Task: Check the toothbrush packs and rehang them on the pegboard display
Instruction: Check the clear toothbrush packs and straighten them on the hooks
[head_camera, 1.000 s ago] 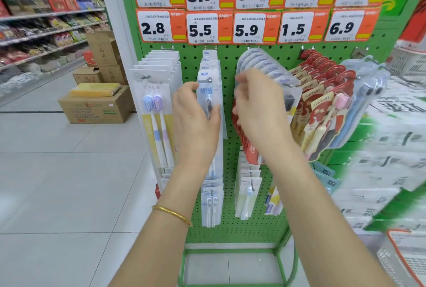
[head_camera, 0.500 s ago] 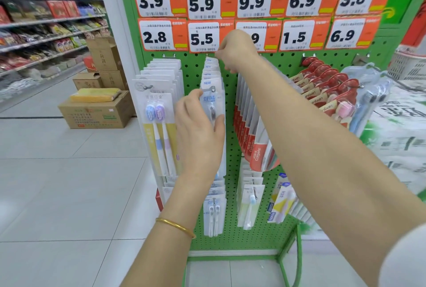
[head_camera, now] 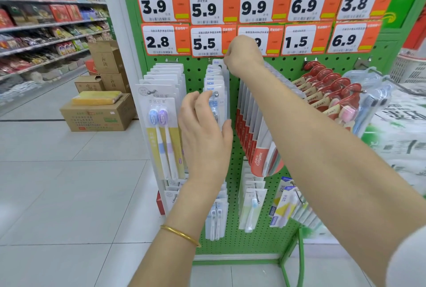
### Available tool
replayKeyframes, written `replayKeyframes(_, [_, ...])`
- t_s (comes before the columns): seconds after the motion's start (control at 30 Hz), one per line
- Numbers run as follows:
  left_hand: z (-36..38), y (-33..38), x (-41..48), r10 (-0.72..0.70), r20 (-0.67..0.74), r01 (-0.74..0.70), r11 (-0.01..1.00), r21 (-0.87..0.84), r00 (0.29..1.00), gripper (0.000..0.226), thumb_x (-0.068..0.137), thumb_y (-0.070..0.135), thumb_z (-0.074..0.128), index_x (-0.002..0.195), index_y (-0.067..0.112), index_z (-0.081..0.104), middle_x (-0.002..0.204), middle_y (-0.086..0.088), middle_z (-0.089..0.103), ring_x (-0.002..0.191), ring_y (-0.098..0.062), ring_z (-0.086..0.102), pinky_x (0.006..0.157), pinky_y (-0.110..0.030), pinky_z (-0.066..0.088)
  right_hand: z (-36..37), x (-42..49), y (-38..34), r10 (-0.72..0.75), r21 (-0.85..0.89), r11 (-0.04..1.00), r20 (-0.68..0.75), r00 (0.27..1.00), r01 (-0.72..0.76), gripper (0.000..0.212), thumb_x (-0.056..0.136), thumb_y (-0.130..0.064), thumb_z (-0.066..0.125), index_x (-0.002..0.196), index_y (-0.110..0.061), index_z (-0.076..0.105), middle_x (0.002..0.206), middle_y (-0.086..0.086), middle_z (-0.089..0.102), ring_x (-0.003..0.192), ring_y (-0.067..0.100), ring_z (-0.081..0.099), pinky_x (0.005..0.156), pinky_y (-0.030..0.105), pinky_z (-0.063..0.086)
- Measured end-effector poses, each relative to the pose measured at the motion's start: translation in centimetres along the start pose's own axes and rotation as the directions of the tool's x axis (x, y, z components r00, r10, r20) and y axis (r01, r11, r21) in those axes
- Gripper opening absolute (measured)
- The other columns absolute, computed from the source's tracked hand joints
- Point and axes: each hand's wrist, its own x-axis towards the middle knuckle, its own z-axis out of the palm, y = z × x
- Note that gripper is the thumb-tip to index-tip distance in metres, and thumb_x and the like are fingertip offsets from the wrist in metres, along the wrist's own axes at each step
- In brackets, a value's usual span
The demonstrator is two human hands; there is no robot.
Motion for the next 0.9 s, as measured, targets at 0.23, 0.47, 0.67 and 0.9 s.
replayKeyframes(0.23, [-0.3,0.7,-0.5,0.016,-0.088,-0.016,1.000,-0.007,0.996,0.054,0.078,0.010,0.070,0.127,0.003,0.047,0.130,-0.020,0.045,0.120,-0.029,0.042,0.102,-0.035,0.036,-1.3,-1.7,0.8,-0.010,-0.094,0.996,-0.089,0.996,0.002,0.040,0.090,-0.013,0.057,0.060,-0.016,0.031,0.063,-0.001,0.034,0.068,0.024,0.045,0.056,0.028,0.035])
replayKeyframes(0.47, [-0.4,1.9,-2.1,0.061,-0.132,-0.078,0.989,-0.127,0.989,0.044,0.079,0.006,0.065,0.121,0.002,0.052,0.119,-0.017,0.048,0.111,-0.030,0.048,0.097,-0.042,0.042,-3.0,-6.1,1.9,-0.075,-0.064,0.996,-0.164,0.984,0.065,0.043,0.086,-0.012,0.054,0.055,-0.014,0.025,0.055,0.002,0.022,0.047,0.019,0.020,0.045,0.026,0.018])
replayKeyframes(0.67, [-1.1,2.9,-3.6,-0.122,0.013,0.116,0.897,-0.427,0.992,0.035,0.086,0.011,0.060,0.119,0.011,0.049,0.114,0.002,0.043,0.099,-0.013,0.049,0.085,-0.037,0.047,-5.0,-12.0,4.5,-0.149,0.038,0.987,-0.193,0.970,0.159,0.029,0.078,-0.006,0.046,0.053,-0.008,0.032,0.053,0.012,0.027,0.051,0.023,0.021,0.050,0.029,0.023])
replayKeyframes(0.9, [-1.4,4.8,-6.0,-0.137,0.496,0.453,0.659,-0.600,0.857,0.018,0.098,0.025,0.049,0.116,0.022,0.049,0.110,0.011,0.057,0.096,0.007,0.054,0.083,-0.008,0.041,-6.2,-17.7,8.9,-0.164,0.200,0.962,-0.115,0.980,0.185,0.017,0.083,-0.007,0.054,0.077,0.005,0.065,0.067,0.009,0.059,0.056,0.011,0.045,0.056,0.021,0.036])
